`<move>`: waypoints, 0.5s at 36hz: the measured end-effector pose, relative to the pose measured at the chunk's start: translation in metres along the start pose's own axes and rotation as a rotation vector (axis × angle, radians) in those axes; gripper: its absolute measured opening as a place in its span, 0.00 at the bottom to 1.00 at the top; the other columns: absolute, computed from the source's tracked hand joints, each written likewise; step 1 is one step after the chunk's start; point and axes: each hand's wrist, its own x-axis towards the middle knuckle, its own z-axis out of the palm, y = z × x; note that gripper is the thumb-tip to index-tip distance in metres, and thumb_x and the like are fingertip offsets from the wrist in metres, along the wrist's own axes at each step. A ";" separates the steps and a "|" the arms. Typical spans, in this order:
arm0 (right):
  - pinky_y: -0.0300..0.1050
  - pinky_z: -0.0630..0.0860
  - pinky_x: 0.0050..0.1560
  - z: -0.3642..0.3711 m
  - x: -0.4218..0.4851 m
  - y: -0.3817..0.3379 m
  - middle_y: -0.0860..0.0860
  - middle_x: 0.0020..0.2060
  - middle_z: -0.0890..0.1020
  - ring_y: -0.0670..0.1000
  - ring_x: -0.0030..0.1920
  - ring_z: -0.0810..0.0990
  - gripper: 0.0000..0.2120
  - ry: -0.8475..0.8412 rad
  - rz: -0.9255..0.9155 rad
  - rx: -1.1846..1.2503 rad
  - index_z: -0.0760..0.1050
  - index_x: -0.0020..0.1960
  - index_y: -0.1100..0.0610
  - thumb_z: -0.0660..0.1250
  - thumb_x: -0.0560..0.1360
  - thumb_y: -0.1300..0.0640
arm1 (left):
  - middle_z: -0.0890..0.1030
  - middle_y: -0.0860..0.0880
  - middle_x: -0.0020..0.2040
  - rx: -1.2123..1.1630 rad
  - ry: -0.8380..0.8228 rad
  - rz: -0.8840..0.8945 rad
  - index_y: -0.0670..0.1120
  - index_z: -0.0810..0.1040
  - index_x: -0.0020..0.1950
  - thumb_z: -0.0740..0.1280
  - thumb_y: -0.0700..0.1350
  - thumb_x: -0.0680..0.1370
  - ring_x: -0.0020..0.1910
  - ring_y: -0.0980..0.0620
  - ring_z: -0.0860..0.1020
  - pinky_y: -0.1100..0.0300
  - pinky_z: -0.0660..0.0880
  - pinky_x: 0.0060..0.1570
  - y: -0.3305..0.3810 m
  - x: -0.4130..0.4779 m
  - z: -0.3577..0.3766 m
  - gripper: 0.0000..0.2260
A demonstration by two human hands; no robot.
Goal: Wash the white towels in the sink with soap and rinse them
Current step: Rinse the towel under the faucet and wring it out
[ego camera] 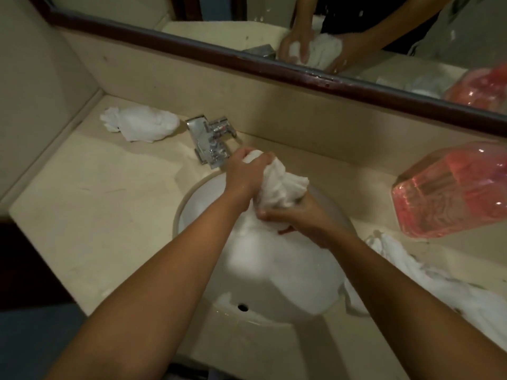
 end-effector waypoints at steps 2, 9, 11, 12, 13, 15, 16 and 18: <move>0.65 0.85 0.54 -0.009 -0.006 -0.003 0.51 0.70 0.80 0.56 0.64 0.83 0.51 -0.049 -0.026 0.167 0.64 0.81 0.44 0.85 0.65 0.45 | 0.83 0.50 0.45 -0.045 0.008 -0.007 0.45 0.79 0.53 0.77 0.48 0.78 0.43 0.53 0.81 0.63 0.79 0.37 0.003 -0.003 0.000 0.11; 0.57 0.62 0.79 -0.010 -0.021 -0.010 0.45 0.84 0.37 0.50 0.85 0.44 0.68 0.163 -0.386 -0.457 0.38 0.80 0.28 0.86 0.58 0.35 | 0.81 0.50 0.57 -0.170 0.111 -0.078 0.47 0.74 0.64 0.76 0.56 0.79 0.52 0.53 0.80 0.59 0.77 0.47 0.013 -0.018 0.004 0.21; 0.53 0.58 0.81 -0.009 -0.019 -0.009 0.46 0.85 0.36 0.47 0.84 0.40 0.72 0.168 -0.434 -0.600 0.36 0.83 0.38 0.86 0.59 0.37 | 0.83 0.47 0.58 -0.233 0.078 -0.135 0.46 0.75 0.64 0.76 0.60 0.77 0.56 0.49 0.82 0.51 0.81 0.57 0.018 -0.022 0.004 0.25; 0.53 0.63 0.79 -0.009 -0.016 -0.009 0.47 0.86 0.42 0.49 0.84 0.46 0.73 0.168 -0.406 -0.576 0.37 0.85 0.41 0.87 0.59 0.39 | 0.84 0.46 0.59 -0.222 0.052 -0.129 0.45 0.76 0.65 0.76 0.64 0.75 0.58 0.47 0.83 0.47 0.81 0.61 0.020 -0.022 0.003 0.29; 0.49 0.72 0.73 -0.010 -0.012 -0.009 0.48 0.86 0.49 0.52 0.83 0.56 0.74 0.173 -0.356 -0.514 0.37 0.86 0.44 0.88 0.60 0.42 | 0.85 0.46 0.59 -0.189 0.019 -0.107 0.45 0.77 0.66 0.76 0.66 0.72 0.57 0.47 0.84 0.46 0.81 0.61 0.024 -0.024 0.003 0.32; 0.40 0.83 0.53 -0.012 -0.009 -0.012 0.50 0.81 0.65 0.49 0.73 0.73 0.72 0.183 -0.283 -0.373 0.43 0.86 0.44 0.90 0.59 0.48 | 0.86 0.46 0.56 -0.161 -0.067 -0.040 0.44 0.80 0.62 0.75 0.65 0.73 0.55 0.47 0.85 0.49 0.82 0.57 0.033 -0.028 0.001 0.29; 0.39 0.84 0.46 -0.014 -0.009 -0.013 0.50 0.75 0.71 0.45 0.66 0.77 0.67 0.182 -0.276 -0.309 0.50 0.84 0.45 0.90 0.58 0.52 | 0.87 0.44 0.54 -0.177 -0.129 -0.003 0.43 0.81 0.59 0.75 0.63 0.73 0.54 0.45 0.86 0.47 0.82 0.56 0.035 -0.028 -0.002 0.26; 0.42 0.84 0.43 -0.017 -0.014 -0.016 0.46 0.65 0.78 0.45 0.59 0.81 0.55 0.181 -0.291 -0.214 0.63 0.78 0.45 0.89 0.59 0.58 | 0.86 0.39 0.56 -0.253 -0.249 0.045 0.39 0.83 0.58 0.73 0.60 0.72 0.57 0.41 0.85 0.41 0.78 0.63 0.032 -0.028 -0.012 0.27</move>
